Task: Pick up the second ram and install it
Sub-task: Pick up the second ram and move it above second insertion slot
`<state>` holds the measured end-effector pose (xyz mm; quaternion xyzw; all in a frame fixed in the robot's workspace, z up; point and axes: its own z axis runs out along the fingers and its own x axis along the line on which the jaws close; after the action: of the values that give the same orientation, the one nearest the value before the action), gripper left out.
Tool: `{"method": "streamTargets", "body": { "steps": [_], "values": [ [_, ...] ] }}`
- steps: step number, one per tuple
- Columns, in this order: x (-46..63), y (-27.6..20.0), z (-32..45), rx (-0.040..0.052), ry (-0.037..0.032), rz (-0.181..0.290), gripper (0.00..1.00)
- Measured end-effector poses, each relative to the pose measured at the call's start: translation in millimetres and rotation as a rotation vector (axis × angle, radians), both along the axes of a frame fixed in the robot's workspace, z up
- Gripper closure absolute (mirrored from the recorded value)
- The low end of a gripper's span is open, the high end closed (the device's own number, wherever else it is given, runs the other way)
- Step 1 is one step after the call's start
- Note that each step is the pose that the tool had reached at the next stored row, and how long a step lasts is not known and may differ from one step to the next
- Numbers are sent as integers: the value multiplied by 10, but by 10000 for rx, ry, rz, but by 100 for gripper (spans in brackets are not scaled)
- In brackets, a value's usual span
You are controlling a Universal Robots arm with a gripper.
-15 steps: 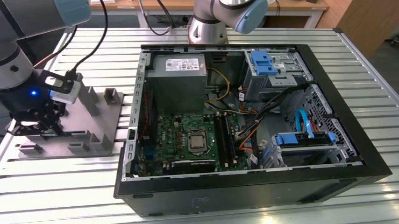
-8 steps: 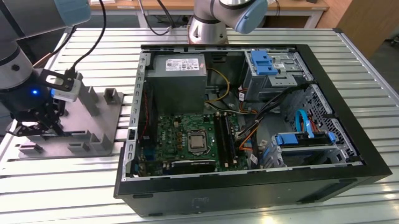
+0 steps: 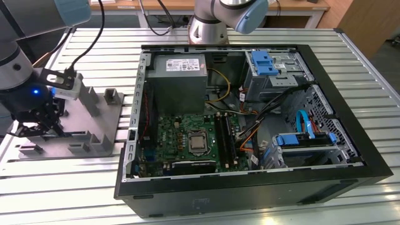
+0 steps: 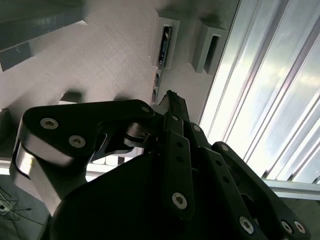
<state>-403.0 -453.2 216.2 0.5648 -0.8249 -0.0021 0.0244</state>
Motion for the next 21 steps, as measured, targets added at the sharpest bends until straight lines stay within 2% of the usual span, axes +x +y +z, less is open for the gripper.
{"method": "streamTargets", "body": {
  "steps": [21],
  "values": [
    [0,0,0,-1,0,1634,90]
  ]
}}
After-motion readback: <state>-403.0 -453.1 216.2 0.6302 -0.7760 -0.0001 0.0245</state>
